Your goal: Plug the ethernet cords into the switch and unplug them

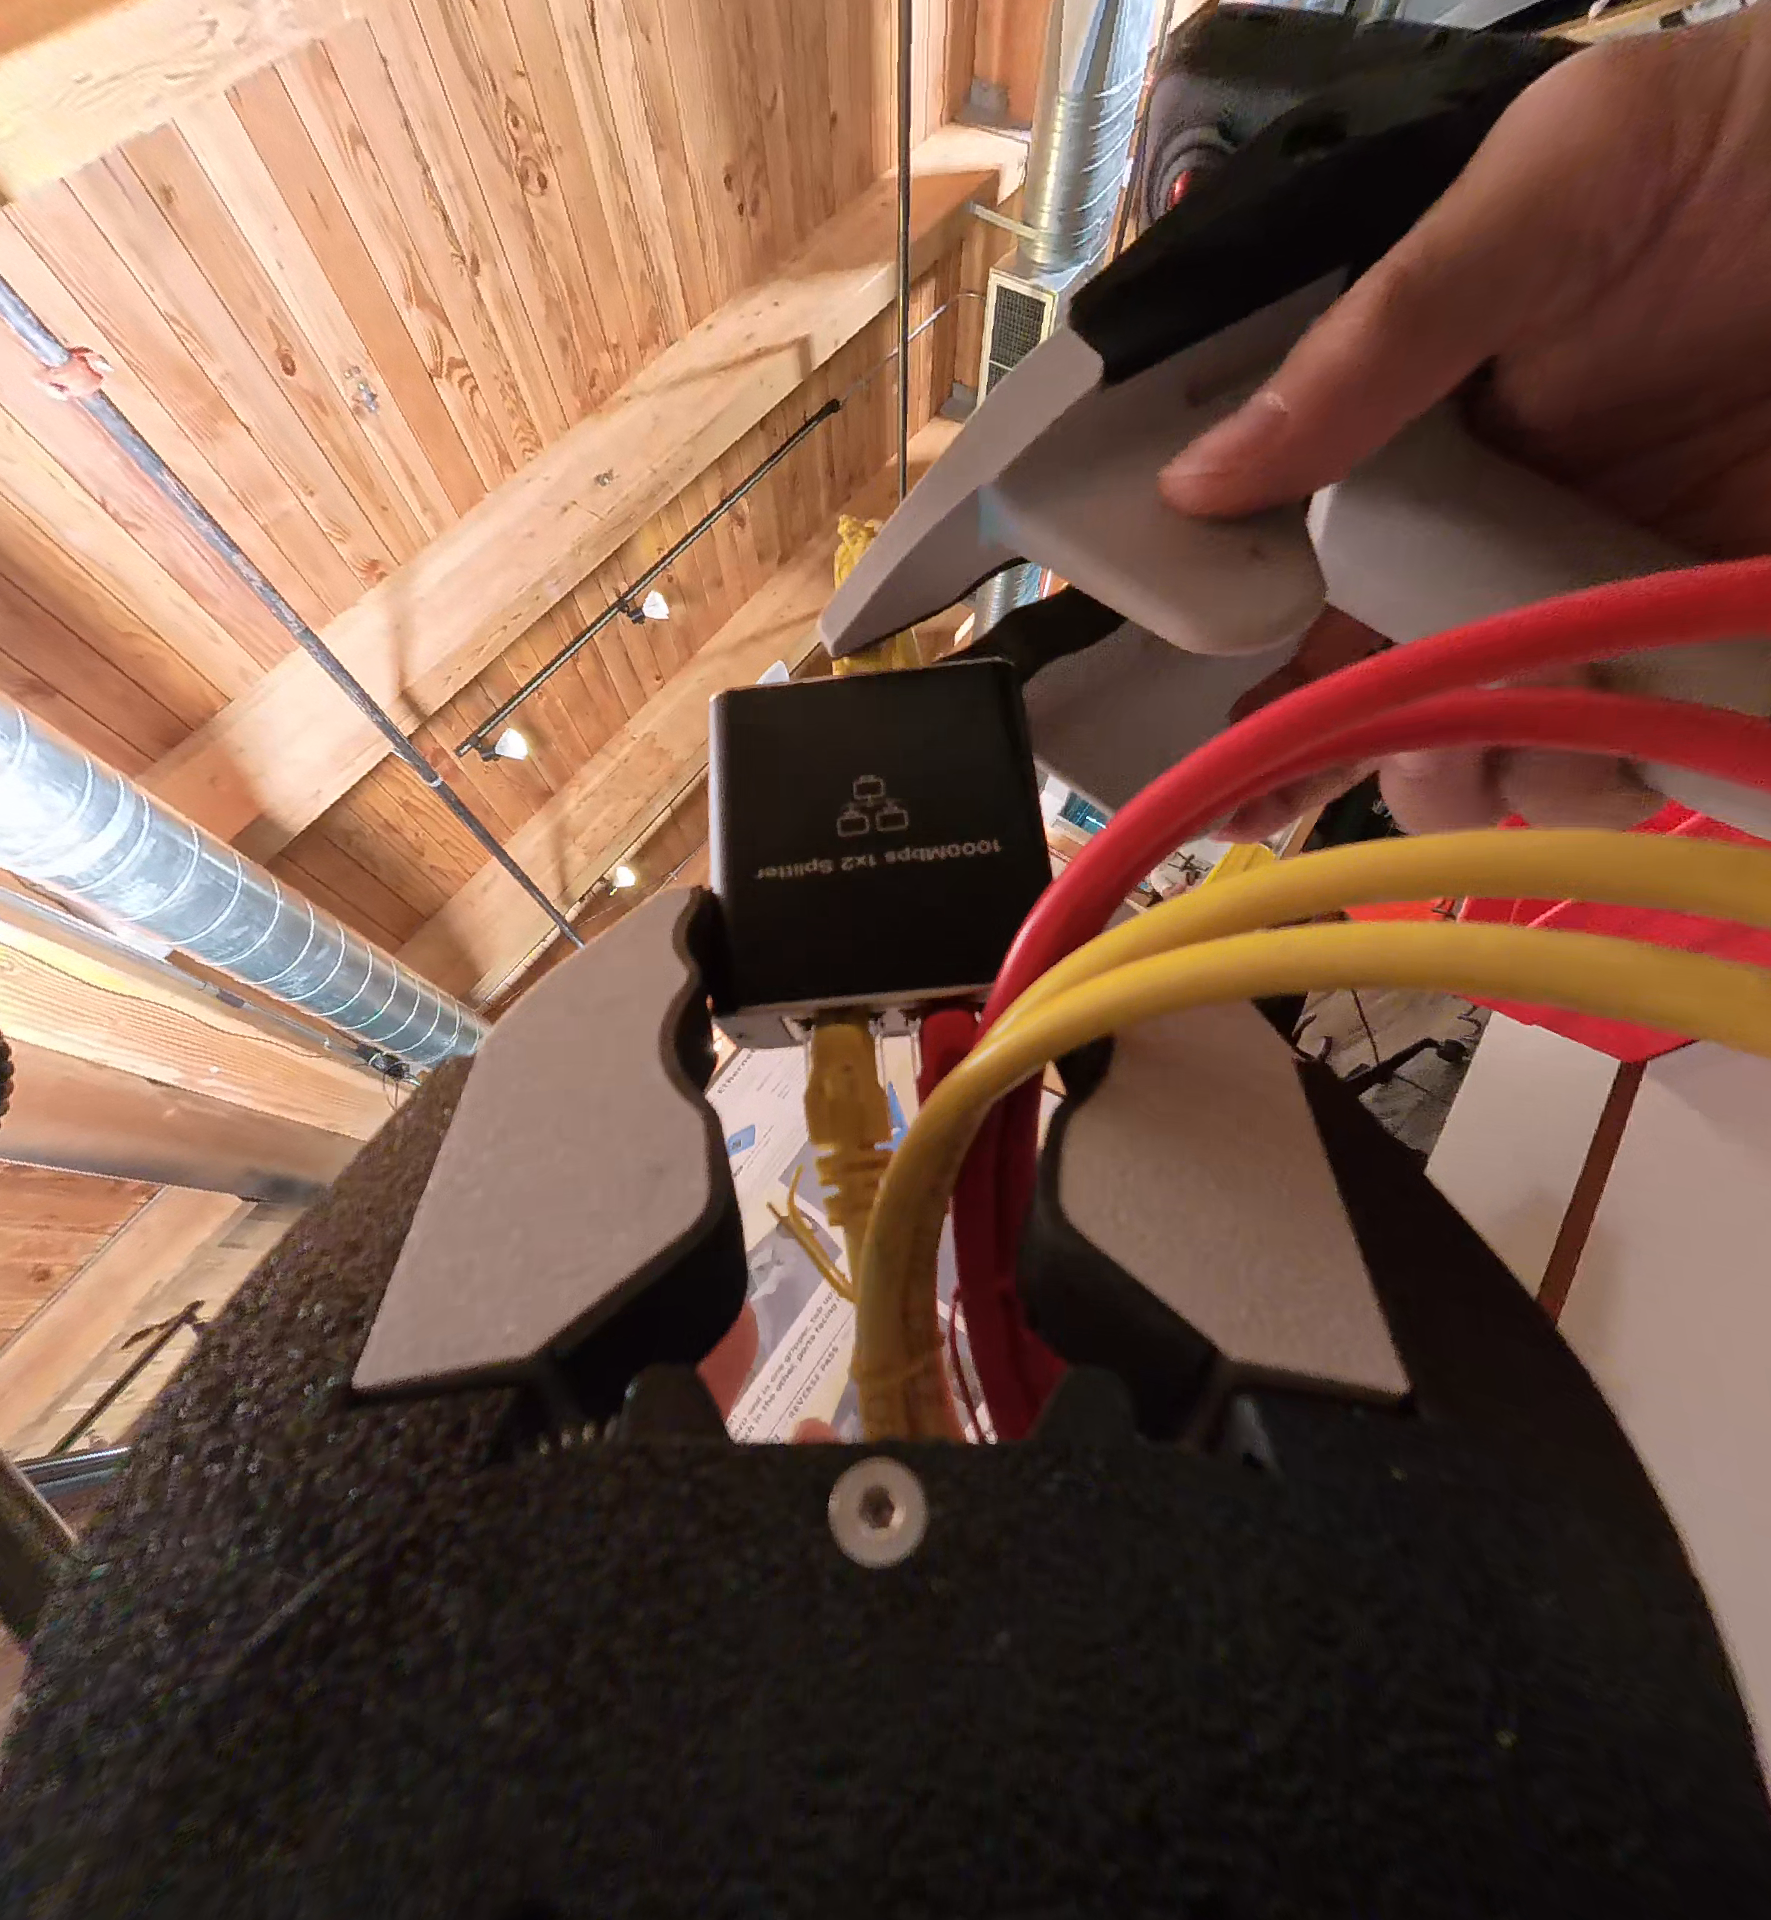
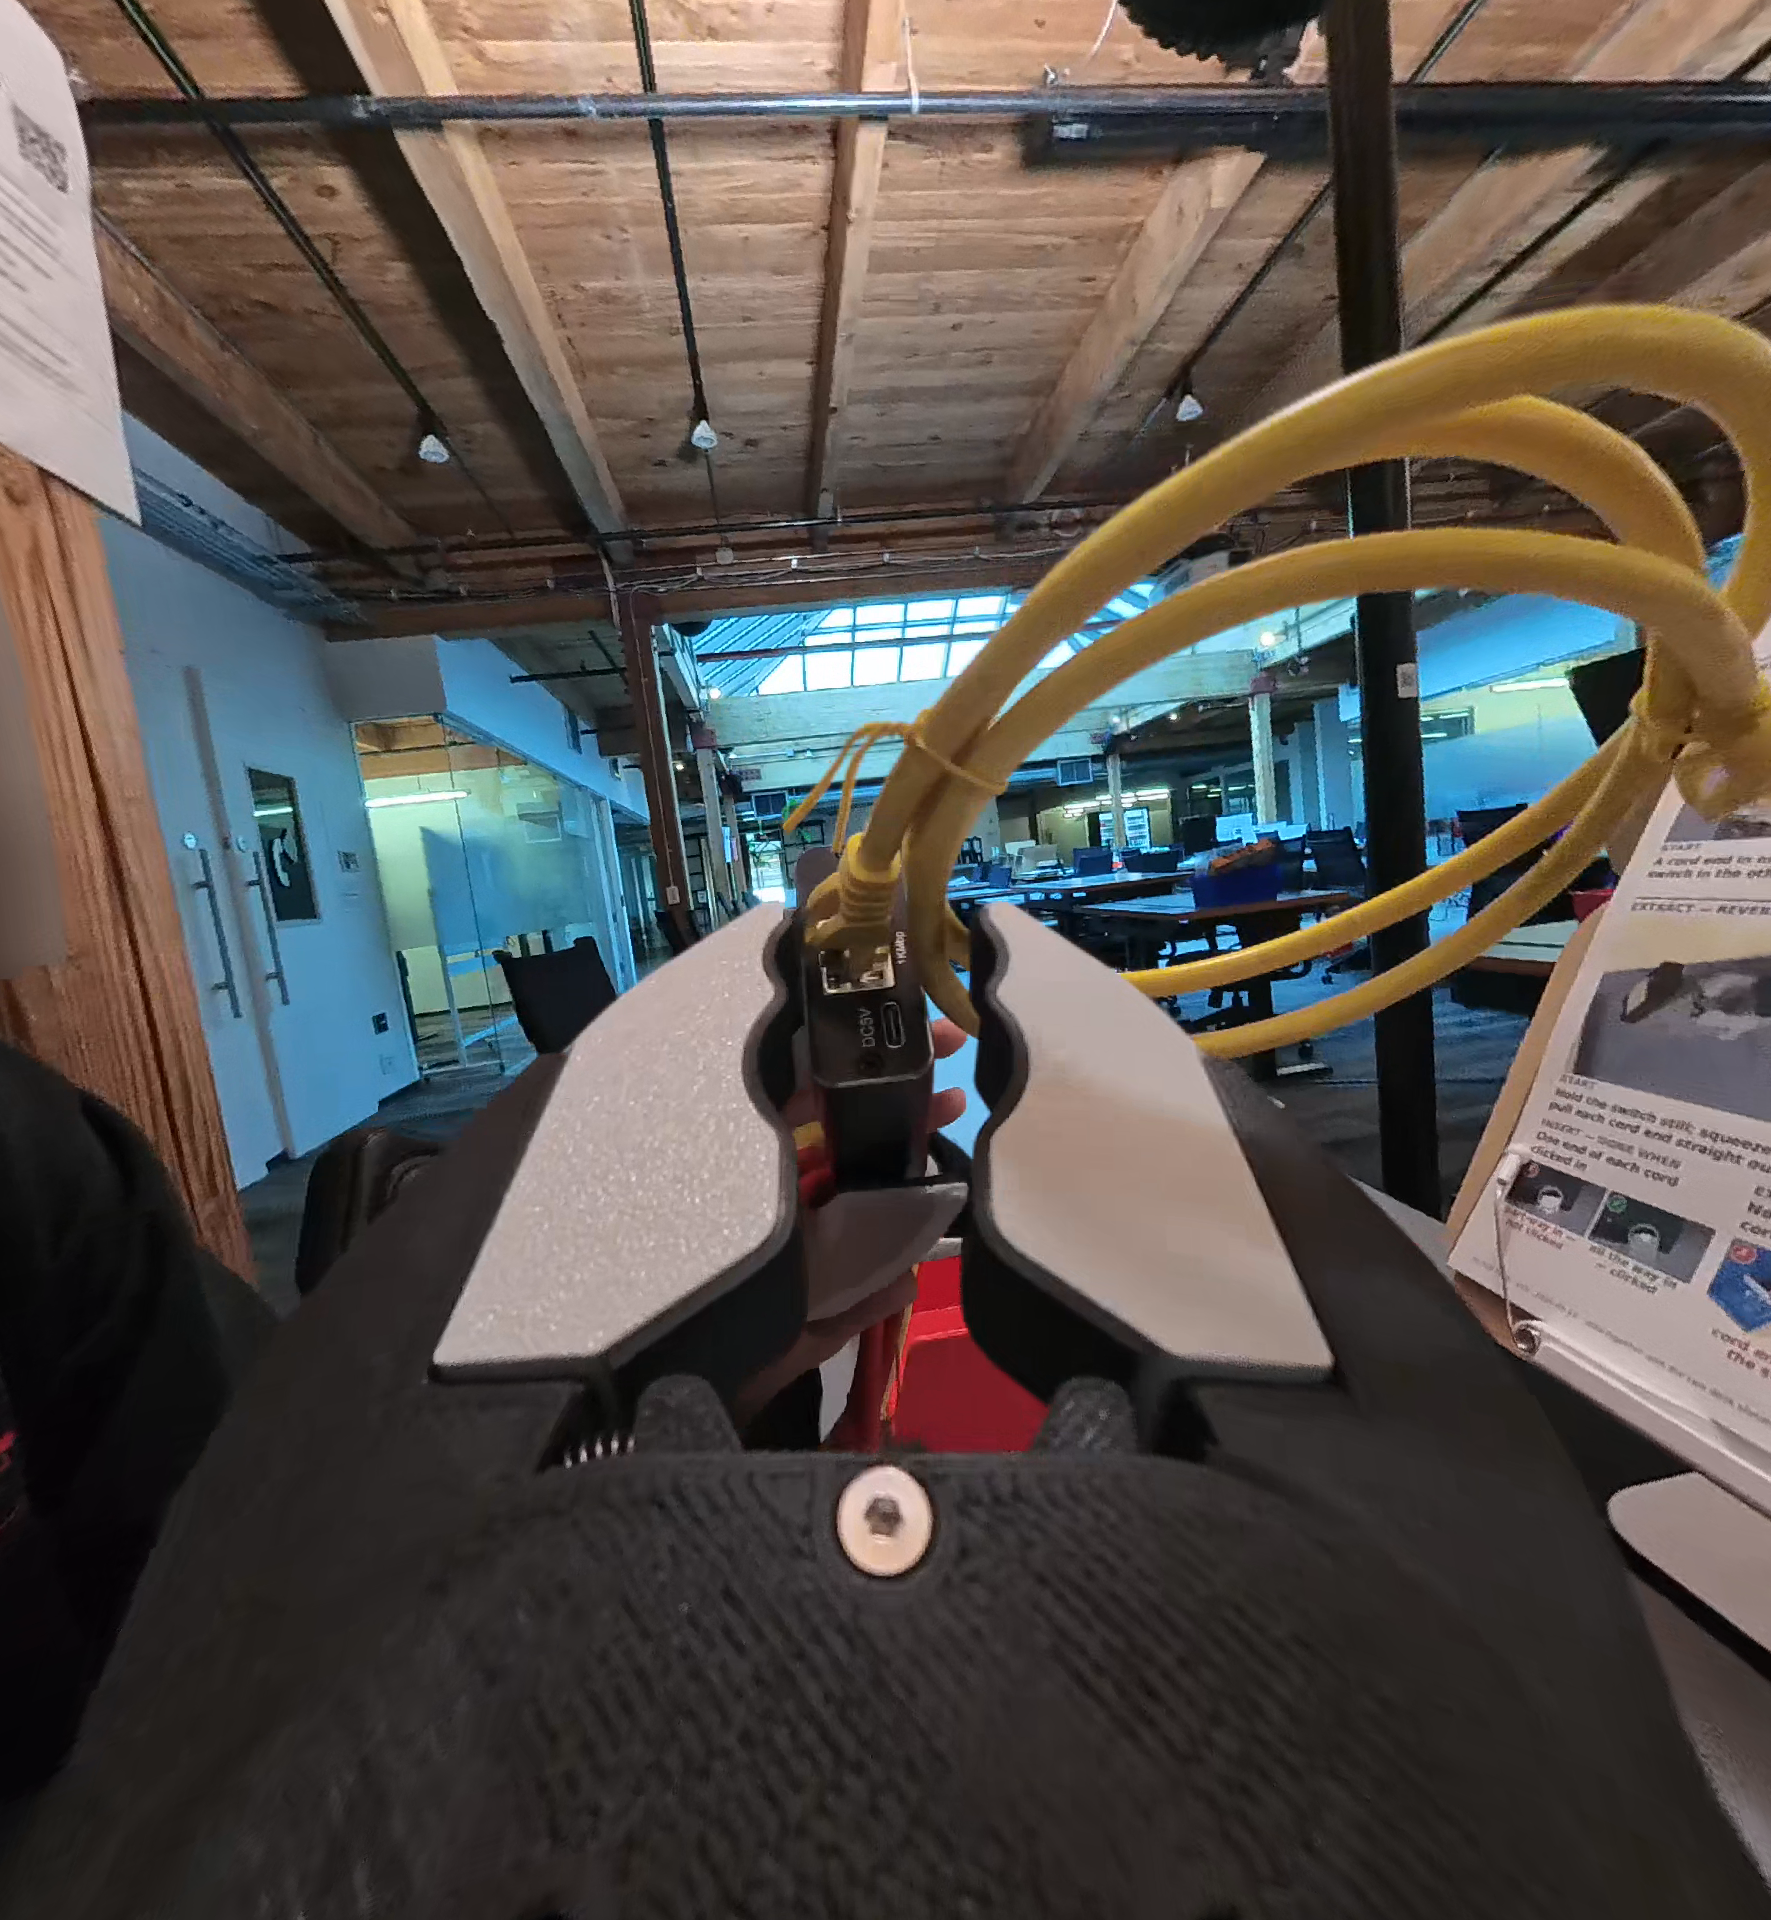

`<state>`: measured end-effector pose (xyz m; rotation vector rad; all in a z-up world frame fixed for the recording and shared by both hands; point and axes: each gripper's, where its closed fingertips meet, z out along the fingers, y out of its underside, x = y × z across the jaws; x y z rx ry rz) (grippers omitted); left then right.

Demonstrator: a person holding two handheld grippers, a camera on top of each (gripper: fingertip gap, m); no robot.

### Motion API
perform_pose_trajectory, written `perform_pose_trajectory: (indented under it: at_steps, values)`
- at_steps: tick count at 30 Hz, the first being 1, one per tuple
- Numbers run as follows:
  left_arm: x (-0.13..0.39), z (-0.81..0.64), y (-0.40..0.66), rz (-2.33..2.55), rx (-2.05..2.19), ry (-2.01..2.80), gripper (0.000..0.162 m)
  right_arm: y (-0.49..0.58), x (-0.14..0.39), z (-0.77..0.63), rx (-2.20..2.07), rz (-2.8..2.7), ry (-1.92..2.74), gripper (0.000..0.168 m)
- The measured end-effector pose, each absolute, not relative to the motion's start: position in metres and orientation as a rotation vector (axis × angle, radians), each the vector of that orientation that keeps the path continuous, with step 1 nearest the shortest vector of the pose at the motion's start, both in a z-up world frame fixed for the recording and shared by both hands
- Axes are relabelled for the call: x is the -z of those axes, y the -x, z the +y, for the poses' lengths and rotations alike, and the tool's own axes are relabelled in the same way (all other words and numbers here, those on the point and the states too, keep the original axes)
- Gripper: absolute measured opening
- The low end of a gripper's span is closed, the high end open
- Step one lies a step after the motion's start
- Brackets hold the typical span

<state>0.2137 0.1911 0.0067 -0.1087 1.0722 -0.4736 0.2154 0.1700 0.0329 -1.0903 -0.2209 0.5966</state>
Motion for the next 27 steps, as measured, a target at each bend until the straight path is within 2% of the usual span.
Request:
perform_pose_trajectory:
  at_steps: [27]
  values:
    - [-0.0048, 0.1861, -0.2121, 1.086, 0.486, 0.076, 0.063, -0.2097, -0.0331, 0.1608, -0.452, -0.342, 1.099, 0.025]
